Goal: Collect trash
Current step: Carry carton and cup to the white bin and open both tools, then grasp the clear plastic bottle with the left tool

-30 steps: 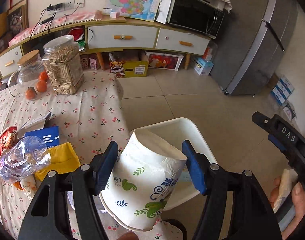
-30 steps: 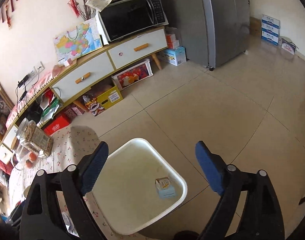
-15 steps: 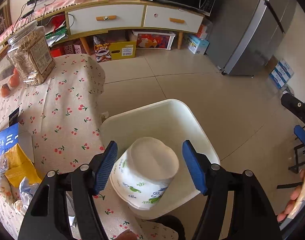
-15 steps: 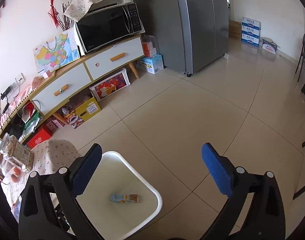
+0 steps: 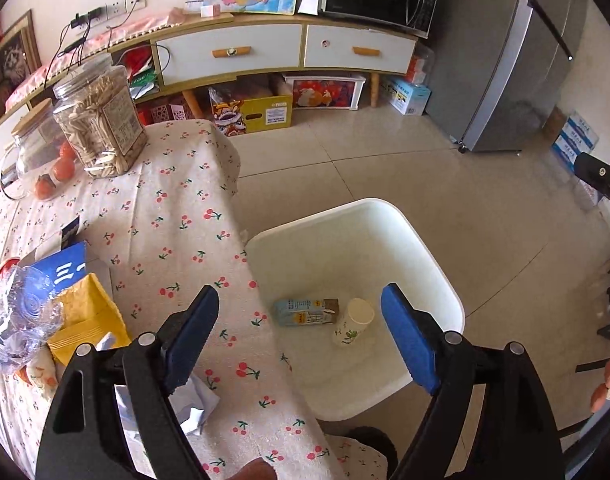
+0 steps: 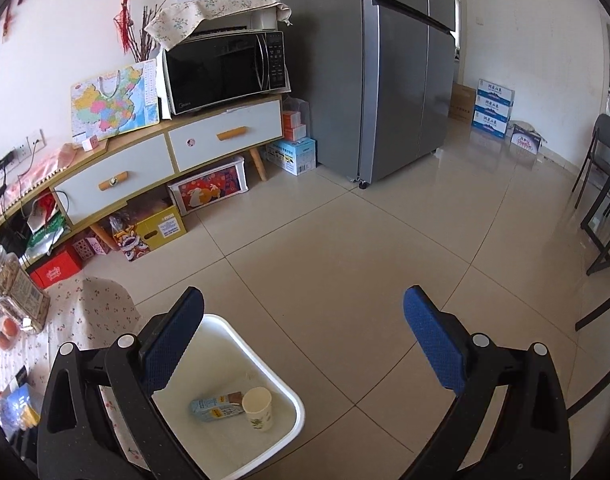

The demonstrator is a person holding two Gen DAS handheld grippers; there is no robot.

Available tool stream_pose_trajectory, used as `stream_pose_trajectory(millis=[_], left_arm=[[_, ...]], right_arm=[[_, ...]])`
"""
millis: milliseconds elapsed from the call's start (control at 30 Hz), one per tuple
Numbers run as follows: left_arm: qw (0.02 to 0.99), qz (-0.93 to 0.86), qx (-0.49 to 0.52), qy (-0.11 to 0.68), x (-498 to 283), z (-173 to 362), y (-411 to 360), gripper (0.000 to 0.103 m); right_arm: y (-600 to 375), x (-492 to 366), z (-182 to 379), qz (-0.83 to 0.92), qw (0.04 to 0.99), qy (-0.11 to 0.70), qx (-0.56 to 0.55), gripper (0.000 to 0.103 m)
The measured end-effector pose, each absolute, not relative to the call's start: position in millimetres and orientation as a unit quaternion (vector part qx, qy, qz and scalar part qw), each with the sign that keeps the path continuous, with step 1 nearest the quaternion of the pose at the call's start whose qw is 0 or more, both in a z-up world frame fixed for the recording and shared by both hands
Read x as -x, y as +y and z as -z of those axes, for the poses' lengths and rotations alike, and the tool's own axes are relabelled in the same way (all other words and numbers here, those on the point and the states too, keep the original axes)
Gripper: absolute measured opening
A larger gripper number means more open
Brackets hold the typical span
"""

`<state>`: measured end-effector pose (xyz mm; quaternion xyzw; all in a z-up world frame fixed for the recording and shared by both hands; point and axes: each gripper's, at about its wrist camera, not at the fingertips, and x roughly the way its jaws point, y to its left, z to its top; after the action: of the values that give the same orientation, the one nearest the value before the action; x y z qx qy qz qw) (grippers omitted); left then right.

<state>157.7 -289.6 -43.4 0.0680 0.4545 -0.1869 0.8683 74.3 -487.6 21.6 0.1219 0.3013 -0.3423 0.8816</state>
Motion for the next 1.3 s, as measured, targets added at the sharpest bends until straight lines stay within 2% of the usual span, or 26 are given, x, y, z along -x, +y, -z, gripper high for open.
stream_pose_trajectory(millis=[267,633,933,1133,1300], left_arm=[[0.891,0.157,-0.096,0.416,-147.2,21.2,-254.2,0.085],[0.899,0.094,-0.098,0.416,-155.1,13.7,-185.3,0.085],[0.874,0.084,-0.212,0.430,-163.7,30.0,-142.6,0.086],[0.817,0.137,-0.318,0.461,-178.2,52.1,-134.3,0.086],[0.779,0.183,-0.358,0.481,-189.3,65.7,-136.7,0.085]], right_arm=[[-445.2,-83.5,-25.4,0.275,0.907,0.307,-0.088,0.096],[-376.2,-98.6,-22.3,0.201,0.924,0.318,-0.065,0.096],[-347.2,-116.4,-13.6,0.160,0.925,0.342,-0.055,0.096],[-332.2,-126.5,-5.1,0.091,0.926,0.362,-0.049,0.096],[-313.4,-133.5,1.3,0.027,0.926,0.376,-0.022,0.096]])
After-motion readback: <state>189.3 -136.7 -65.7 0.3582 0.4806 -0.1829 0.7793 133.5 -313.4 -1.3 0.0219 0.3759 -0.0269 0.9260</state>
